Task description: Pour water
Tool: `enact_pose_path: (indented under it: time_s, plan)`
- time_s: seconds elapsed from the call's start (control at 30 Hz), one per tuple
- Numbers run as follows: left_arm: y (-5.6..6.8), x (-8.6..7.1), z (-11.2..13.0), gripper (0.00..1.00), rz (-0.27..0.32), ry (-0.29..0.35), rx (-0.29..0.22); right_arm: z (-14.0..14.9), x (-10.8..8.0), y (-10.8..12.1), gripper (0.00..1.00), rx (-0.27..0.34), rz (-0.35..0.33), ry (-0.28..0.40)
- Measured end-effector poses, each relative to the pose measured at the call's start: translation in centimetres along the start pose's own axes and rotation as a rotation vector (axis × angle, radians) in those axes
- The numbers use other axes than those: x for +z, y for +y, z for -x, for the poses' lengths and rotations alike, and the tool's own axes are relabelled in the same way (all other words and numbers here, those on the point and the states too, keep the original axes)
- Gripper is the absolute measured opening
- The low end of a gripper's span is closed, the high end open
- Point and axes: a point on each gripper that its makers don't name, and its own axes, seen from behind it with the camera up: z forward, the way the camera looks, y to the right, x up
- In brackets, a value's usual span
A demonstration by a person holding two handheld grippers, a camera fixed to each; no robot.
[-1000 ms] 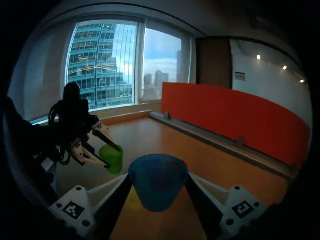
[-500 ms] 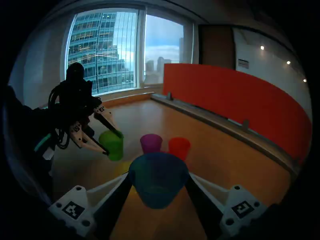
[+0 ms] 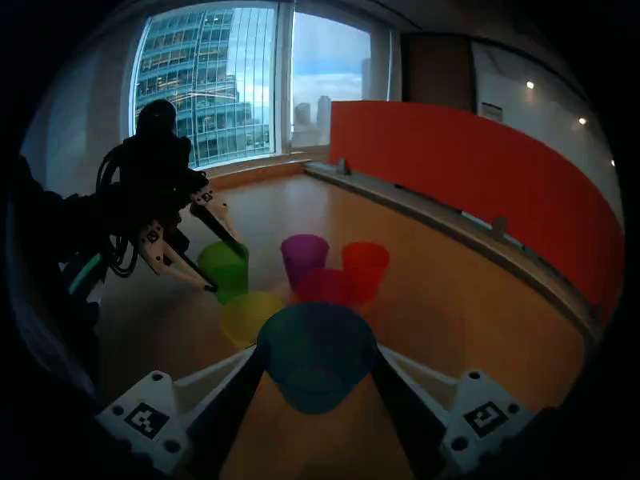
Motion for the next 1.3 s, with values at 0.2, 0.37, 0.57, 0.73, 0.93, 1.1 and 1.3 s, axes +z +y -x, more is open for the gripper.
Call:
enact_pose_path:
  time_s: [0.2,0.37,0.57,0.73,0.93,1.1,1.3]
  plan:
    - [-0.1,0.6,0.5,0.89,0.004,-0.004,-0.001,0.8,0.4,-0.3,0.93,0.004,-0.005,-0.017]
    - [-0.1,1.0,0.9,0.89,0.004,-0.007,-0.003,1.5,0.6,-0.4,0.93,0.006,-0.007,-0.028]
    - [-0.1,1.1,1.1,0.89,0.007,0.0,-0.01,2.1,0.7,-0.5,0.92,0.003,-0.007,-0.042]
    - [-0.1,1.0,1.3,0.89,0.009,0.004,-0.018,2.6,0.9,-0.8,0.92,0.008,-0.01,-0.05]
    - [-0.2,0.8,1.2,0.92,0.007,0.018,-0.027,3.4,1.3,-1.0,0.92,0.011,-0.01,-0.062]
    - [-0.3,0.7,1.4,1.0,0.004,0.015,-0.026,3.9,1.6,-1.2,0.93,0.009,-0.01,-0.071]
    - [-0.3,0.5,2.3,1.0,0.004,-0.001,-0.033,4.7,1.9,-1.2,0.93,0.006,-0.006,-0.081]
